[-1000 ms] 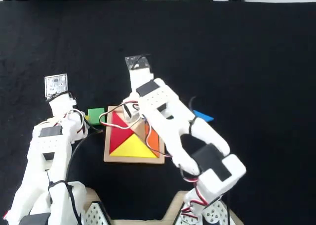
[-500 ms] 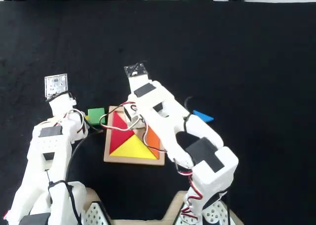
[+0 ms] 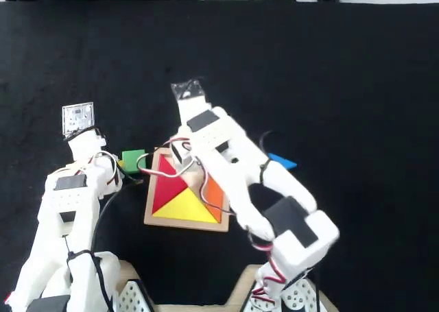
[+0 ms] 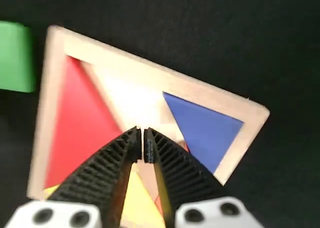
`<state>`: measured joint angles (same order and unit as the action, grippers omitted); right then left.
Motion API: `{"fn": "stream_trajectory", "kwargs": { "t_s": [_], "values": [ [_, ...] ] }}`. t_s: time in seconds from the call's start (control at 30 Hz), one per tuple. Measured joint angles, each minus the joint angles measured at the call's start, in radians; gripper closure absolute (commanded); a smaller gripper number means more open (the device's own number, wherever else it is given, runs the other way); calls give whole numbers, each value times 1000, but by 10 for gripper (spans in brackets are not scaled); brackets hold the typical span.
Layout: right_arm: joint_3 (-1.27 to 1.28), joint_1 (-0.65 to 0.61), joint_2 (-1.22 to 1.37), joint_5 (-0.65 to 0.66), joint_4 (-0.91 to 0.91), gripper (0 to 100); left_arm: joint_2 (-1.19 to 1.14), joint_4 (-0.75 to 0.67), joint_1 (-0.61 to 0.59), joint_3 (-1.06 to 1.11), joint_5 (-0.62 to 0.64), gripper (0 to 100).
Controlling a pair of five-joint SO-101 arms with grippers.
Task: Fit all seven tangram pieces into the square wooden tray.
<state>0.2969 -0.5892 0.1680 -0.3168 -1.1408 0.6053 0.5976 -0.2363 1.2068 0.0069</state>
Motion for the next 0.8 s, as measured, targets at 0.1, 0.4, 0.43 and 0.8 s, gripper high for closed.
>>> {"fn": "stream_trajectory", "kwargs": {
  "t_s": [0.1,0.4,0.43,0.8],
  "values": [
    [-63,14,-117,0,-94,981,0,0,0,0,0,830],
    [-292,224,-635,104,-384,977,0,0,0,0,0,830],
    [-278,238,-677,124,-388,977,0,0,0,0,0,830],
    [307,505,-819,152,-71,980,0,0,0,0,0,826]
  ]
}}
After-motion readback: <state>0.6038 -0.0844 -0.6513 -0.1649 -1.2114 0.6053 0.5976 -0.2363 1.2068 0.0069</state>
